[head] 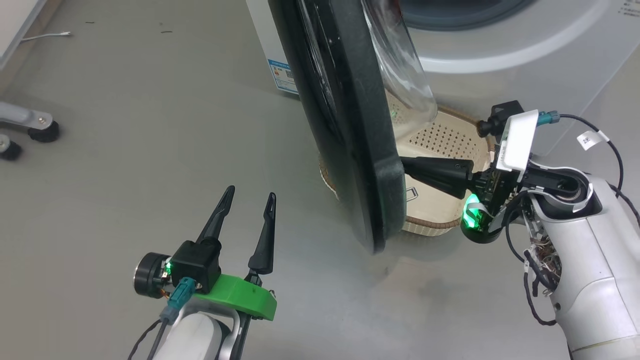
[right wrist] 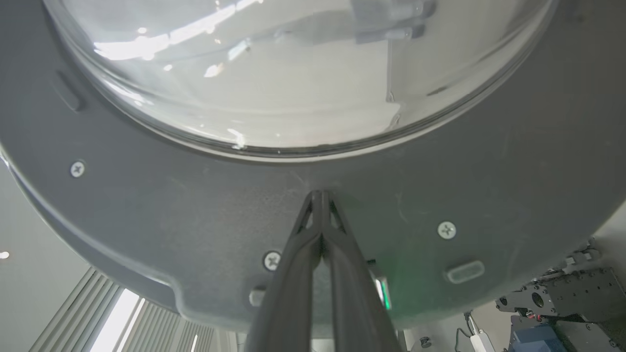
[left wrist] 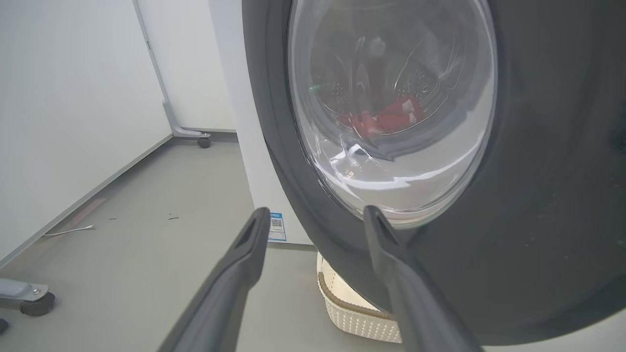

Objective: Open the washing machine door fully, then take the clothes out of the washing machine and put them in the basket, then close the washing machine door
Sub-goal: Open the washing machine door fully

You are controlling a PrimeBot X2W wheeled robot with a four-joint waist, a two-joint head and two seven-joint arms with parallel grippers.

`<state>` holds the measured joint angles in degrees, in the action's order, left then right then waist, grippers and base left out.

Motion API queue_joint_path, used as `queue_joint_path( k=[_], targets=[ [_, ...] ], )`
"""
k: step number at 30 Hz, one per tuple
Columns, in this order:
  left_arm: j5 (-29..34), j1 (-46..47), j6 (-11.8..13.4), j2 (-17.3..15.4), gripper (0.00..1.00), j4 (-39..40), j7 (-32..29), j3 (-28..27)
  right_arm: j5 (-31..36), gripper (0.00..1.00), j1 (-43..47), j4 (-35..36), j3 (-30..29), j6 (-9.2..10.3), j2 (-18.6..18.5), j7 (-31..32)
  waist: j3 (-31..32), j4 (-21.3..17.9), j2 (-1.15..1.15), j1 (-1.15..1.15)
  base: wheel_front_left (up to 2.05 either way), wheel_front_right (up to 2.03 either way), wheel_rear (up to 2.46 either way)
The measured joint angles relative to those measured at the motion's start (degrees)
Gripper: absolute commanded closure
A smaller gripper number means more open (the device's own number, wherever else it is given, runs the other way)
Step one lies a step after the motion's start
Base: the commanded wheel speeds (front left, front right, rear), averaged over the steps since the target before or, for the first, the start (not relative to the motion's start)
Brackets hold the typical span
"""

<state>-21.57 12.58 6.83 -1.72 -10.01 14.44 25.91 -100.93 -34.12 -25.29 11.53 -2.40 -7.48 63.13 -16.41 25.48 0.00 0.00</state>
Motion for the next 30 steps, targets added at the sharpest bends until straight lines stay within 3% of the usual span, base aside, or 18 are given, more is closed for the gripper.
queue_joint_path(
  k=[16, 30],
  targets=[
    [0.0, -1.6, 0.0, 0.0, 0.00, 0.0, 0.0, -1.1, 0.0, 1.00, 4.5, 1.5, 2.9, 0.08, 2.2, -1.5, 2.0, 3.3, 0.00, 0.00, 0.00, 0.00, 0.00],
    [0.0, -2.3, 0.0, -0.1, 0.00, 0.4, 0.0, -1.8, -1.3, 1.00, 6.0, 2.9, 3.0, 0.10, 3.0, -4.3, 2.4, 3.8, 0.00, 0.00, 0.00, 0.00, 0.00]
  ],
)
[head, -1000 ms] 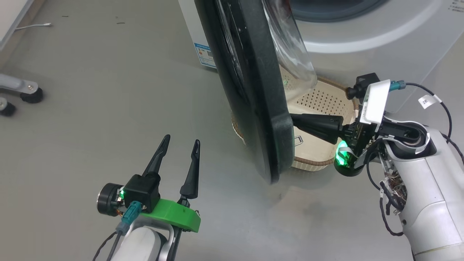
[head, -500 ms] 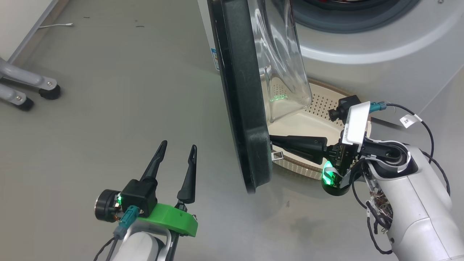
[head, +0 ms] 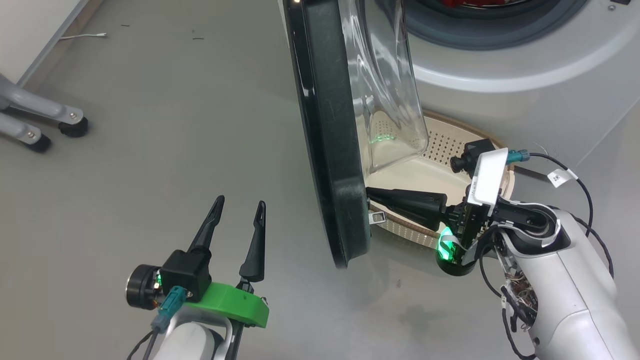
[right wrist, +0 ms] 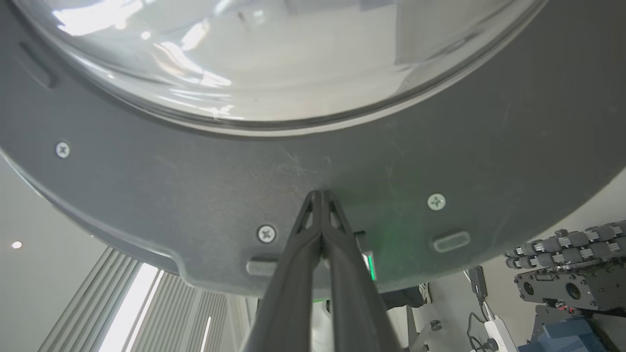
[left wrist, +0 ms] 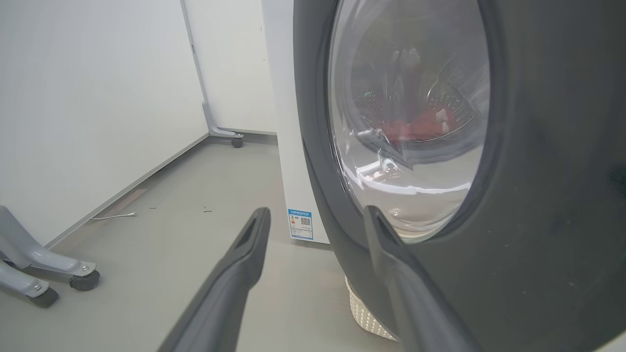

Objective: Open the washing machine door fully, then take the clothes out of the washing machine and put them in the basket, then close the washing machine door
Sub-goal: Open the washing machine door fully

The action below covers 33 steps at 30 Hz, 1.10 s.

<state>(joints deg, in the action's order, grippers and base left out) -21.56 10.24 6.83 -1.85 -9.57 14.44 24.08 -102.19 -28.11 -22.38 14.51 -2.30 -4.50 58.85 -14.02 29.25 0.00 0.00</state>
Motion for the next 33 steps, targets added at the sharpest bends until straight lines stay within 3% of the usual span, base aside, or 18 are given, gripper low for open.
queue_joint_path(
  k=[6, 15, 26, 28, 29, 33],
  targets=[
    [0.0, -0.1, 0.0, 0.0, 0.00, 0.2, 0.0, -0.4, -2.0, 1.00, 1.8, 0.6, -4.0, -0.30, 0.3, -2.7, 0.2, -0.4, 0.00, 0.00, 0.00, 0.00, 0.00],
    [1.1, -1.0, 0.0, -0.1, 0.00, 0.2, 0.0, -2.0, -5.3, 1.00, 5.4, 2.5, -10.9, -2.50, 0.4, -6.8, 0.5, -2.4, 0.00, 0.00, 0.00, 0.00, 0.00],
    [2.0, -1.1, 0.0, -0.1, 0.00, -0.8, 0.0, -2.5, -2.5, 0.98, 13.5, 6.5, -17.3, -4.21, -3.4, -12.7, 1.9, -5.1, 0.00, 0.00, 0.00, 0.00, 0.00],
    [2.0, -1.1, 0.0, -0.1, 0.00, -1.0, 0.0, -2.6, -0.4, 0.48, 15.4, 7.2, -17.5, -4.38, -4.1, -13.9, 2.2, -5.5, 0.00, 0.00, 0.00, 0.00, 0.00],
    [2.0, -1.2, 0.0, -0.1, 0.00, -1.1, 0.0, -2.6, 1.0, 0.00, 16.4, 7.6, -17.6, -4.63, -4.5, -14.7, 2.3, -5.6, 0.00, 0.00, 0.00, 0.00, 0.00],
    [2.0, -1.2, 0.0, -0.1, 0.00, -1.5, 0.0, -3.1, 6.3, 0.00, 19.9, 9.5, -18.6, -4.66, -5.8, -18.7, 3.0, -6.3, 0.00, 0.00, 0.00, 0.00, 0.00]
  ],
)
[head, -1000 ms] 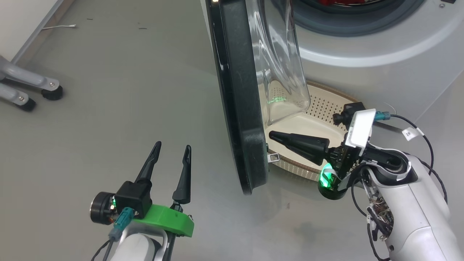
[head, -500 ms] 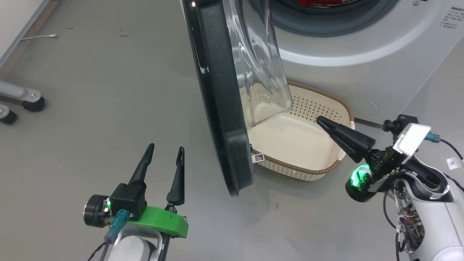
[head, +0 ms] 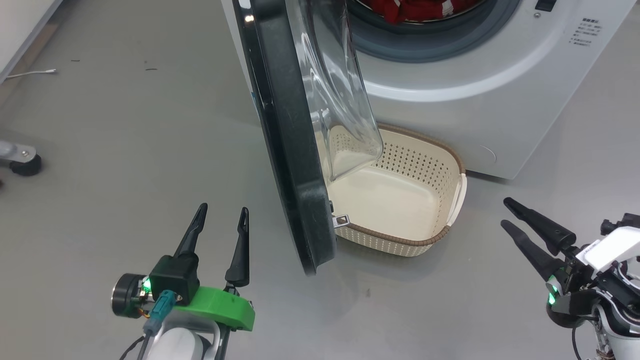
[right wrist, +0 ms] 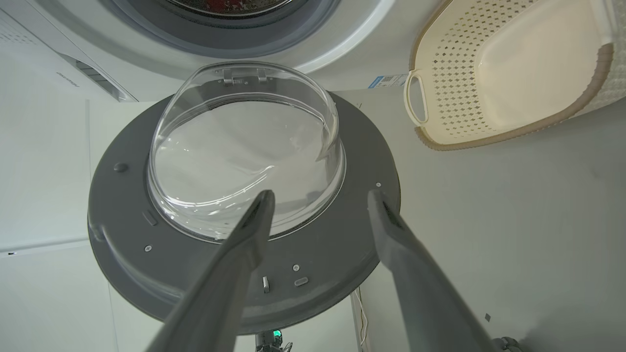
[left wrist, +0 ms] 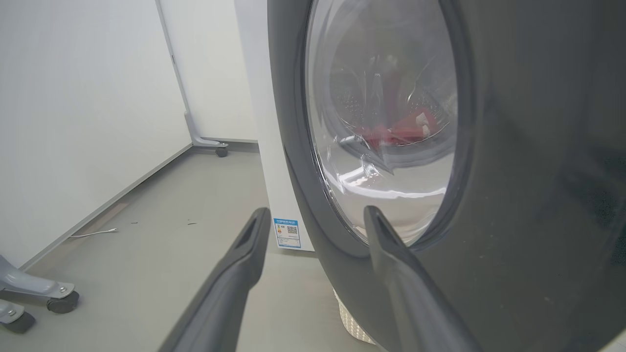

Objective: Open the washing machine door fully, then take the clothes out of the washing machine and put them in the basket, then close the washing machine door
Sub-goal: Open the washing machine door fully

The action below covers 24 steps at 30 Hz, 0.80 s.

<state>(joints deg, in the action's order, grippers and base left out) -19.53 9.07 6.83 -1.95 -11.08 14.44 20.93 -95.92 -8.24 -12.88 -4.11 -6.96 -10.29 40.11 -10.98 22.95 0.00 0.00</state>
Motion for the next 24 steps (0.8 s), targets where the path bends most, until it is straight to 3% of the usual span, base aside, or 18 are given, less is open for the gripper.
queue_joint_path(
  k=[9, 19, 24],
  targets=[
    [0.6, -0.4, 0.0, 0.0, 0.00, -1.3, 0.0, -0.7, 16.5, 0.00, 4.3, 10.6, -1.2, -0.01, -1.8, -12.4, 1.4, -1.7, 0.00, 0.00, 0.00, 0.00, 0.00],
    [1.0, -0.9, 0.0, 0.0, 0.00, -2.0, 0.0, -2.6, 32.6, 0.00, 10.4, 13.9, -2.6, -0.01, -3.2, -29.3, 2.5, -3.4, 0.00, 0.00, 0.00, 0.00, 0.00],
    [1.0, -0.9, 0.0, 0.0, 0.00, -2.8, 0.0, -2.1, 45.4, 0.00, 11.6, 15.9, -4.0, -0.01, -7.4, -40.2, 2.7, -4.2, 0.00, 0.00, 0.00, 0.00, 0.00]
  ],
)
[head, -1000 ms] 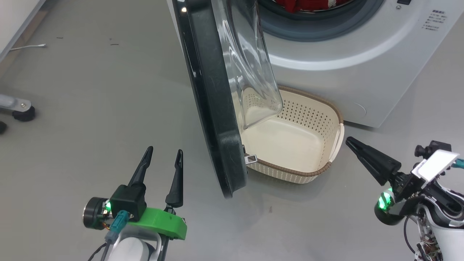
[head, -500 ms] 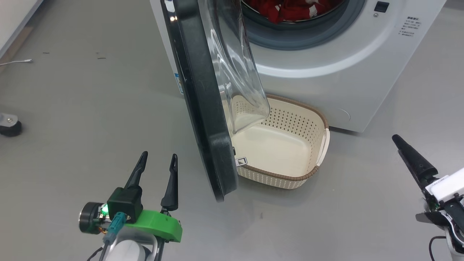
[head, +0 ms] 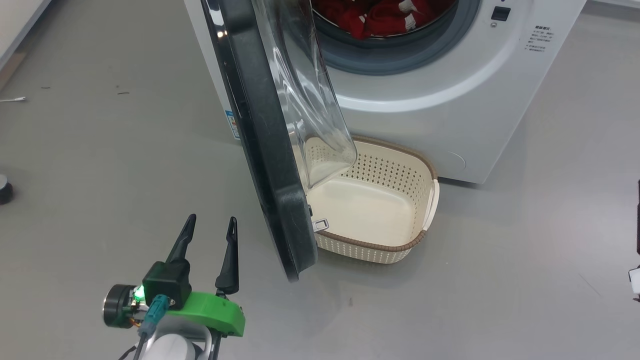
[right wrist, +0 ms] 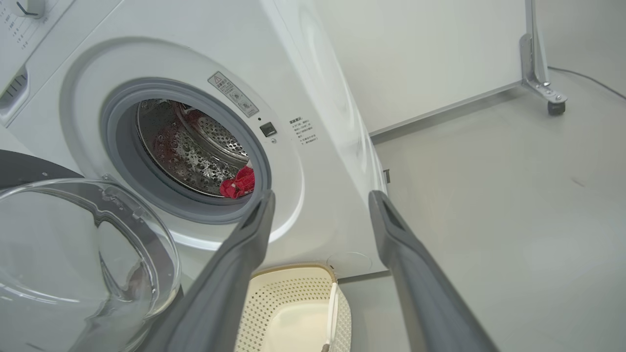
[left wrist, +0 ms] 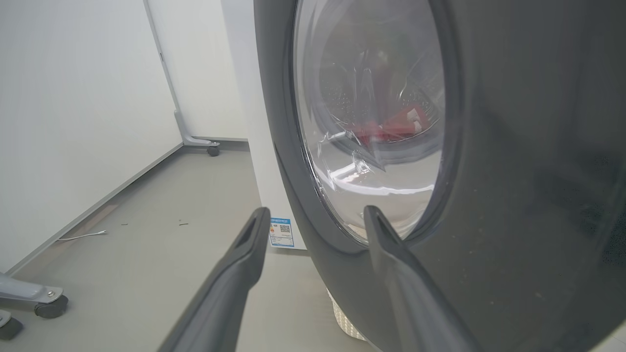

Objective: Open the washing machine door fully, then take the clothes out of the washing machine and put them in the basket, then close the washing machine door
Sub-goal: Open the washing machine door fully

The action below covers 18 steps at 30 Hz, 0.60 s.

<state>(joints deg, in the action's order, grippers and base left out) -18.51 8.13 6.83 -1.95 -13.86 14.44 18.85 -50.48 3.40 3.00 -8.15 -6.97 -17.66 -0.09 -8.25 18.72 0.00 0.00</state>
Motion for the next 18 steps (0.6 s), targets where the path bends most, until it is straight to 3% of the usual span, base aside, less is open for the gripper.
queue_joint_path(
  k=[6, 11, 14, 15, 18],
  targets=[
    [0.0, 0.0, 0.0, -0.1, 0.00, -0.3, 0.0, -0.2, 14.6, 0.00, 1.3, 0.0, -1.1, 0.12, -3.4, -9.4, 0.0, -0.6, 0.00, 0.00, 0.00, 0.00, 0.00],
    [0.1, 0.0, 0.0, -0.1, 0.00, -0.5, 0.0, -0.6, 20.4, 0.00, 2.5, 0.0, 1.2, 1.96, -3.4, -13.1, 0.1, -0.9, 0.00, 0.00, 0.00, 0.00, 0.00],
    [0.1, 0.0, 0.0, -0.1, 0.00, -0.5, 0.0, -1.0, 22.0, 0.00, 3.9, -0.8, 3.0, 2.59, -2.2, -13.8, 0.1, -1.1, 0.00, 0.00, 0.00, 0.00, 0.00],
    [0.1, 0.0, 0.0, -0.1, 0.00, -0.6, 0.0, -1.7, 24.4, 0.00, 6.7, -3.5, 7.3, 3.58, 1.8, -13.8, 0.1, -1.5, 0.00, 0.00, 0.00, 0.00, 0.00],
    [0.1, 0.0, 0.0, -0.1, 0.00, -0.6, 0.0, -1.8, 25.3, 0.00, 6.8, -4.3, 8.8, 3.58, 2.7, -13.8, 0.1, -1.6, 0.00, 0.00, 0.00, 0.00, 0.00]
  ],
)
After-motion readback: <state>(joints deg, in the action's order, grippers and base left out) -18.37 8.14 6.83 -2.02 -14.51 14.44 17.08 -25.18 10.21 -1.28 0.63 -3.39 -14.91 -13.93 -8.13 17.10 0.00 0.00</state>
